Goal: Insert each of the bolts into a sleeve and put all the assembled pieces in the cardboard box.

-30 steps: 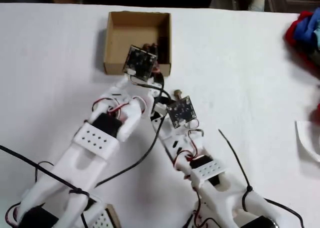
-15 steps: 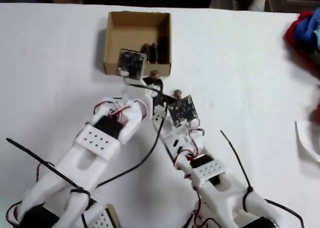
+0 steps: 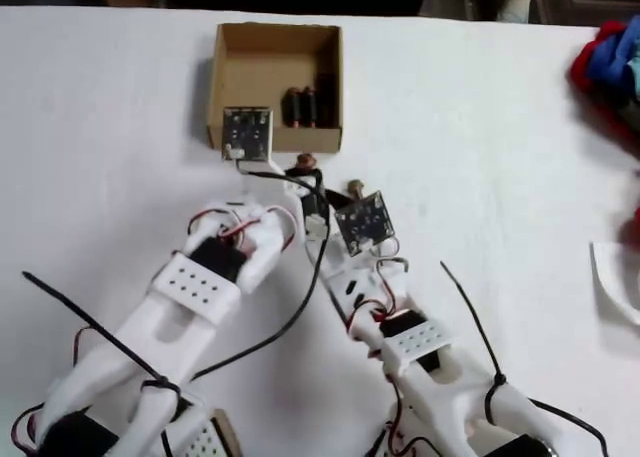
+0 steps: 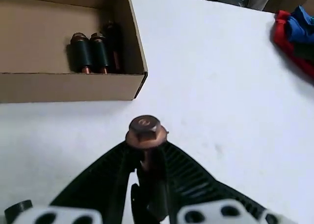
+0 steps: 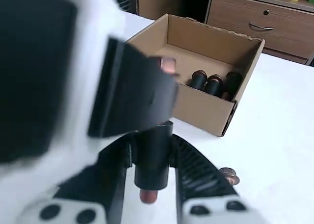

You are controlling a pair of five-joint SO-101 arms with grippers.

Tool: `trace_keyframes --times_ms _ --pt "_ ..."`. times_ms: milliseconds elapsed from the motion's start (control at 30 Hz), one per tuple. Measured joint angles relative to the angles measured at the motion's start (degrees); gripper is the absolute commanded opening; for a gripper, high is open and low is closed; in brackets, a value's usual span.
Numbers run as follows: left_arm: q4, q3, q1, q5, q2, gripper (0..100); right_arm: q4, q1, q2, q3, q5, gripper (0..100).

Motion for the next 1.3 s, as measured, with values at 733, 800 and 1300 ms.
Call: trace_keyframes --times_ms 733,800,1300 --pt "-0.26 -0.26 3.52 0.0 -0.18 16 -1.05 2.99 -2.64 0.26 0.0 2.0" --pt "-0.09 -0.35 3.6 0.0 -0.09 16 -1.14 3.08 -2.81 0.26 0.09 2.0" --pt "0.88 -6.68 1.85 0.09 -1.41 17 -1.23 3.25 -0.44 0.18 0.0 2.0"
